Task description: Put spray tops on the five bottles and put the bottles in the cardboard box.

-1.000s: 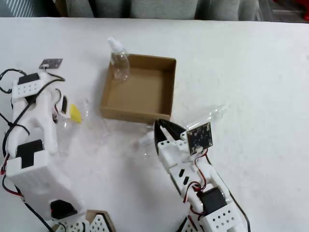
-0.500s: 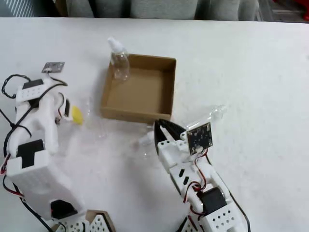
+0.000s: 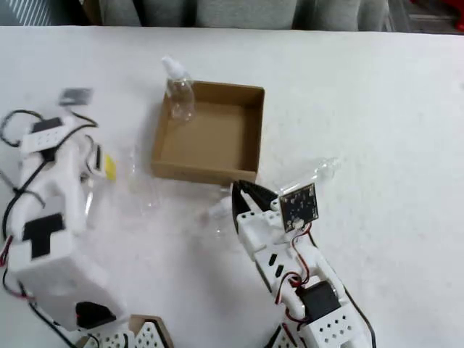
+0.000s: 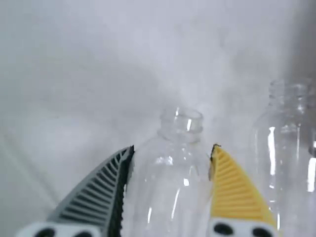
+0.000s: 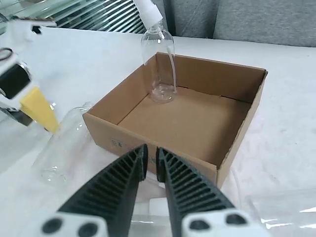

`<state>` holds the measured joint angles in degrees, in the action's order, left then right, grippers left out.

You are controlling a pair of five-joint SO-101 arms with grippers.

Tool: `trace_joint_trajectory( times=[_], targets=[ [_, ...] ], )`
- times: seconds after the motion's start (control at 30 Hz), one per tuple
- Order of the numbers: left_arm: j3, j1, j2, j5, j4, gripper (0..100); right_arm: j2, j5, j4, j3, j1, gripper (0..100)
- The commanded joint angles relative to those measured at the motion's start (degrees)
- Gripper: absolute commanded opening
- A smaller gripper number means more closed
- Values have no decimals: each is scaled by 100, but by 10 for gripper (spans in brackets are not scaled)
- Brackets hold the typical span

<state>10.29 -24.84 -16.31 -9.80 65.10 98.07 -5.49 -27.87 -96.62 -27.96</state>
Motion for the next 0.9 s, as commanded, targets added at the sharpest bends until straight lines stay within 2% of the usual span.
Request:
trace_joint_trajectory(
  times=[0.0,0.17,0.47,0.67,0.87],
  targets=[
    [-9,-435,1719,457,325,20,48,26,-13,-44,-13,16],
    [633,-673,3512,457,308,20,48,26,-13,-44,-22,16],
    [2295,-1543,6000,484,-774,20,40,26,-22,-44,-13,16],
    [2813,-2501,6615,527,-1284,20,40,18,-22,-44,-31,16],
    [2884,-3741,6615,1530,-1644,20,48,18,-22,-44,-119,16]
  ],
)
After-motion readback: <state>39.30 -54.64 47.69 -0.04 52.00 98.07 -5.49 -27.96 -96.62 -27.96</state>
